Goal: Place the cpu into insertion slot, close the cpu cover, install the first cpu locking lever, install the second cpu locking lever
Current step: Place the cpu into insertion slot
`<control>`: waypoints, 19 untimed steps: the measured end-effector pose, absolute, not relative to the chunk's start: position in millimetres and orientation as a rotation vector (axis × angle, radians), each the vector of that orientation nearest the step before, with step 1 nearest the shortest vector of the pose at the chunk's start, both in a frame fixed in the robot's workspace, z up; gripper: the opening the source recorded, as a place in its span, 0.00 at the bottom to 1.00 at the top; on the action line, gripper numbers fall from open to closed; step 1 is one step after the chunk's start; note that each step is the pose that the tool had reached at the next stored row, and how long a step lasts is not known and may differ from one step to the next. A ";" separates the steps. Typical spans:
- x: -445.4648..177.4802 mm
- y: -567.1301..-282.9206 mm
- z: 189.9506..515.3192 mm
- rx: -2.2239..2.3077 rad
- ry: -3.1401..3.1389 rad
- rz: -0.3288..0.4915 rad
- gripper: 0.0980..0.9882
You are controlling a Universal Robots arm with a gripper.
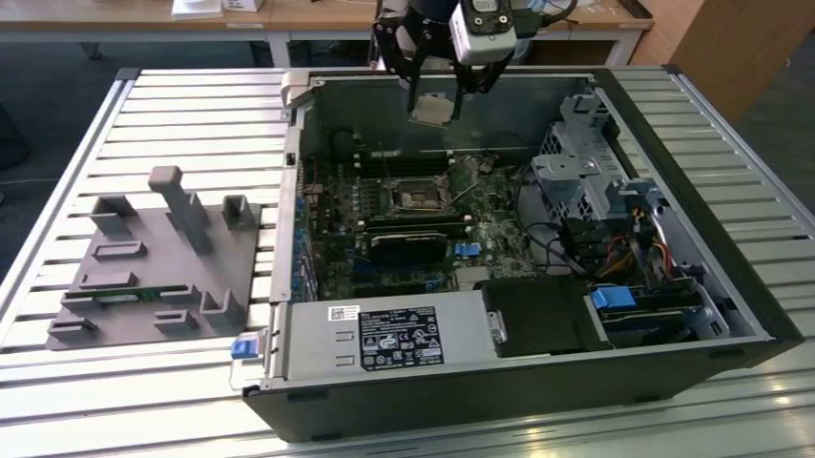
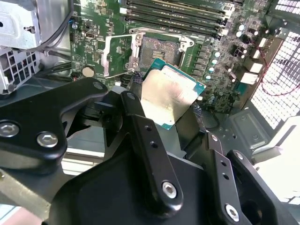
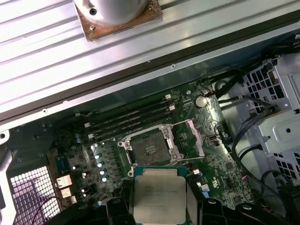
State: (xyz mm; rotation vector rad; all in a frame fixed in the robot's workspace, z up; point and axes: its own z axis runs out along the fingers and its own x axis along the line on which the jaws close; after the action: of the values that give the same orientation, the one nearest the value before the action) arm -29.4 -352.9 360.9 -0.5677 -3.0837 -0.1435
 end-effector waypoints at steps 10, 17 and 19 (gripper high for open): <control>-29.4 -352.9 360.7 -0.622 -3.075 -0.143 0.49; -29.4 -352.9 360.6 -0.654 -3.069 -0.144 0.49; -29.4 -352.9 360.6 -0.664 -3.067 -0.144 0.49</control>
State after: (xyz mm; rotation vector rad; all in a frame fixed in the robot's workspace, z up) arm -29.4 -352.9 360.6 -0.6636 -3.0673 -0.1437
